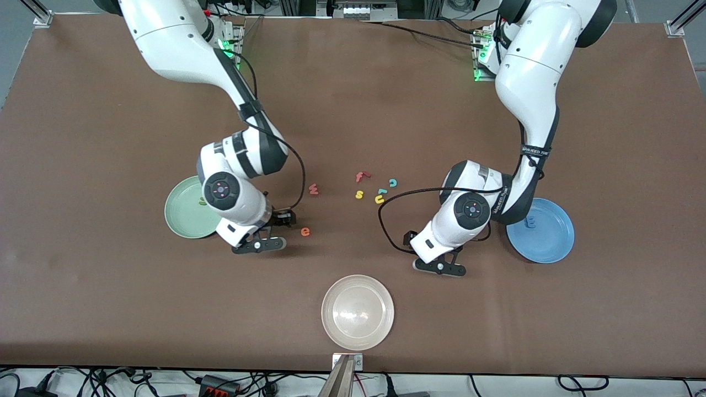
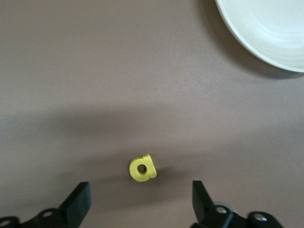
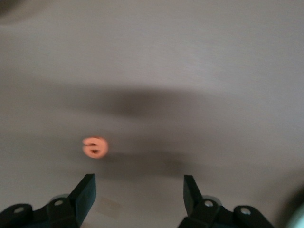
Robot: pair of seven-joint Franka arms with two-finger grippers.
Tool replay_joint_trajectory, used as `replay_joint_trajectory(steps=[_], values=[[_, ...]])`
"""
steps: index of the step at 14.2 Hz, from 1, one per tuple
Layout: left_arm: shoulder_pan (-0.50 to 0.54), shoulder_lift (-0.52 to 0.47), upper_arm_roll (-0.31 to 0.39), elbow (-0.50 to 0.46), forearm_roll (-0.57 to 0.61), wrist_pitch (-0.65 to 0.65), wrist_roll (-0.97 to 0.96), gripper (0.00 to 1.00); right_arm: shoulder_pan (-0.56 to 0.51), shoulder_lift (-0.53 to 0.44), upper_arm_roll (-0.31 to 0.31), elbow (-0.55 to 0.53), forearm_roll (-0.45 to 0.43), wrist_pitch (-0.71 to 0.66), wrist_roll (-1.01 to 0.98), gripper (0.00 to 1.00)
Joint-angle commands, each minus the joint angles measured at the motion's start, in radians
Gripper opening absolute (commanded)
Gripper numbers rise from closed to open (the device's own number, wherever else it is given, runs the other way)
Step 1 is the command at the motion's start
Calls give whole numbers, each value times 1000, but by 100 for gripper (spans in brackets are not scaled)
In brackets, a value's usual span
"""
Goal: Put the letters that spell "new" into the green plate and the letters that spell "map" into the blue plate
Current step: 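Grasp the yellow a with the left gripper while the right gripper grasps the orange e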
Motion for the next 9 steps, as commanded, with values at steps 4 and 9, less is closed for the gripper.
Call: replay_joint_trajectory(steps=[4,9], values=[[-18,59,14,27,3,87,-36,73,48,87,-7,39,15,111,74,73],[-18,64,14,21,3,87,-36,43,84,123,-8,46,9,142,115,68]])
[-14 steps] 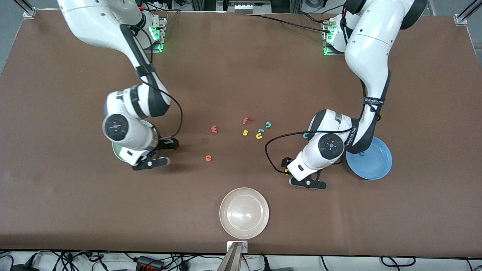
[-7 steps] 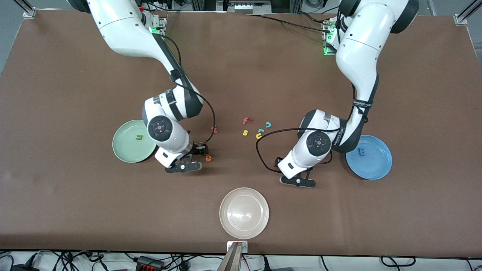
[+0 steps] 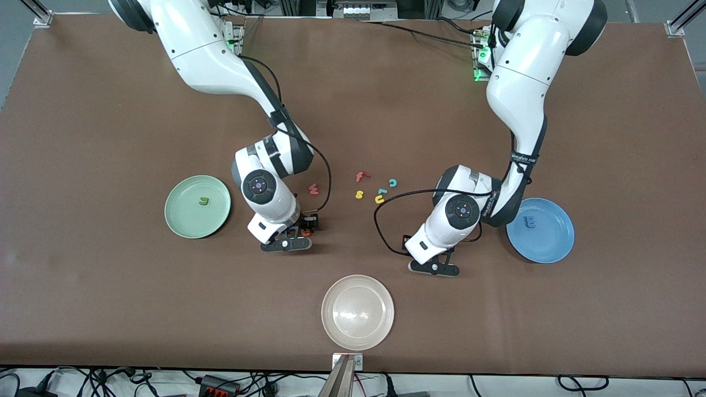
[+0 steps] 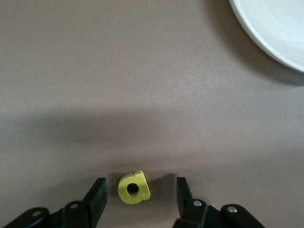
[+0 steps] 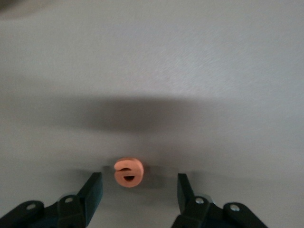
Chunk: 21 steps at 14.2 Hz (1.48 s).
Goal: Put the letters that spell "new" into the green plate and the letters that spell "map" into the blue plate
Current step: 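Grasp the yellow a with the left gripper while the right gripper grasps the orange e, then place the yellow a on the blue plate while the right gripper places the orange e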
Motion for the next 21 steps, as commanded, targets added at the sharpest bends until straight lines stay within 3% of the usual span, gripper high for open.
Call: replay_joint_trajectory(steps=[1,4,7,9,12,13,17,19,21], values=[[-4,14,7,19,5,0,-11,35,20,24,-10,30,8,1,19,65],[-3,25,9,17,5,-1,-11,34,20,36,-10,31,8,27,18,61],[3,23,9,17,6,-4,-3,18,20,39,-10,31,8,27,17,59],[11,10,15,19,8,-18,-1,11,19,39,-10,31,8,27,17,51],[17,-73,46,28,61,-151,0,12,19,39,-10,31,6,27,16,19],[17,-96,50,24,96,-197,-1,12,19,39,-10,31,6,25,14,13],[86,-171,61,20,158,-533,90,10,10,8,-20,21,6,4,13,7],[158,-182,60,16,160,-610,199,10,-27,-65,-37,16,1,-167,-1,6],[204,-194,61,-25,160,-607,261,9,-23,-146,-88,-13,-5,-321,-1,6]])
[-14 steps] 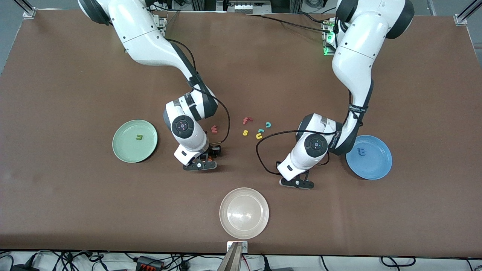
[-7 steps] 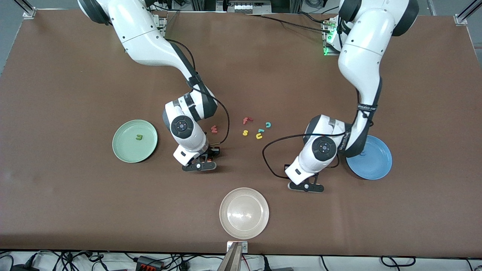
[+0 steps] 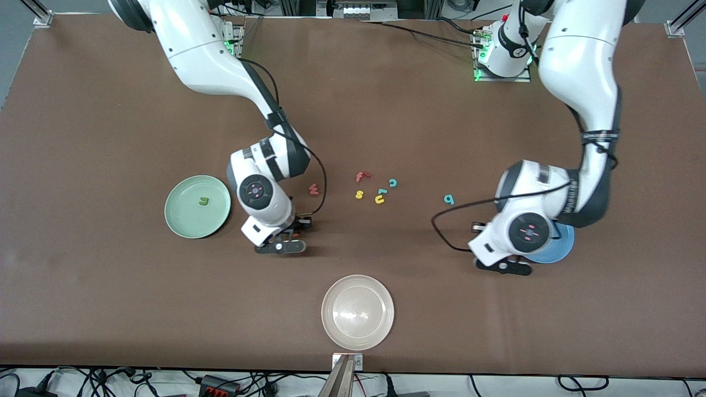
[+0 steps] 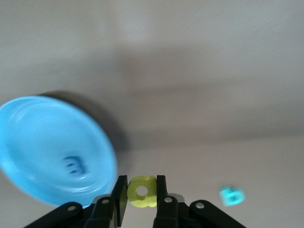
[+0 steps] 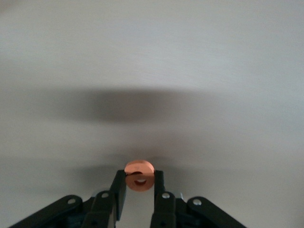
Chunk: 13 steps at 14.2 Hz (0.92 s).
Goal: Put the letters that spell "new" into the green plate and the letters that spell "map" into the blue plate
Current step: 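Place the yellow a on the blue plate while the right gripper places the orange e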
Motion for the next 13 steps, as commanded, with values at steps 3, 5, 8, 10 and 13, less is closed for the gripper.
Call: replay_joint_trajectory(steps=[3,5,8,10,13], values=[[78,-43,-8,-157,18,72,70,9,-16,-216,-61,-187,-84,-181,-39,6],[120,-49,-9,-223,18,164,131,9,-24,-266,-99,-275,-96,-181,-102,6],[174,-43,-15,-243,18,217,209,15,-42,-314,-151,-390,-96,-163,-231,6],[172,-45,-17,-255,16,232,202,52,-71,-317,-151,-416,-95,-154,-245,7],[169,-49,-21,-246,16,223,208,100,-90,-284,-150,-426,-90,-118,-259,7]])
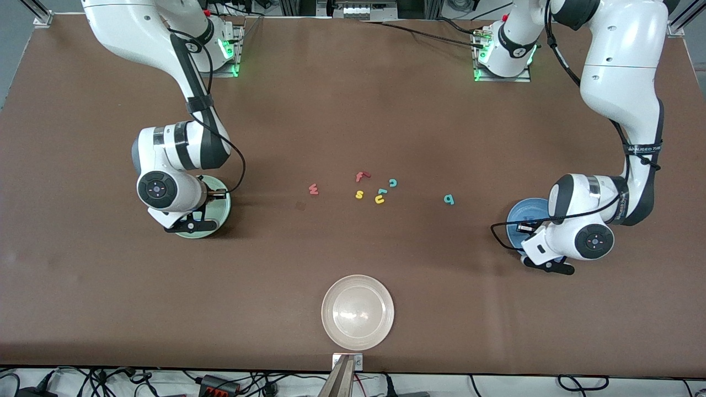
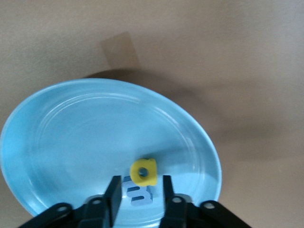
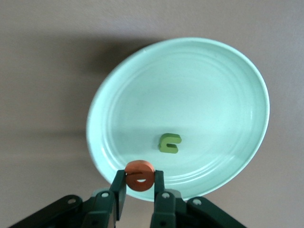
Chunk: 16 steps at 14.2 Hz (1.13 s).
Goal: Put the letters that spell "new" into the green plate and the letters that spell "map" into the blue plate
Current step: 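Place the yellow a on the blue plate while the right gripper places the orange e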
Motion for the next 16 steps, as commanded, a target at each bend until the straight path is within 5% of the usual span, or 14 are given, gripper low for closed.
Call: replay_joint_trajectory(steps=[1,5,9,10,12,16], values=[[-1,-46,-12,-35,16,1,10,100,-12,-2,12,-47,-5,60,-13,7],[-10,-82,-37,-32,4,-3,-10,100,-8,30,15,-71,0,128,-13,10],[-10,-95,-159,-30,1,-60,-268,100,-5,48,20,-71,9,138,-10,13],[-15,-90,-176,-32,1,-59,-322,100,-5,53,20,-71,9,138,-10,23],[-15,-86,-228,-47,1,-57,-422,100,-3,45,20,-62,9,129,-5,100],[3,-99,-324,-198,1,50,-551,100,3,-33,21,-53,7,116,-11,100]])
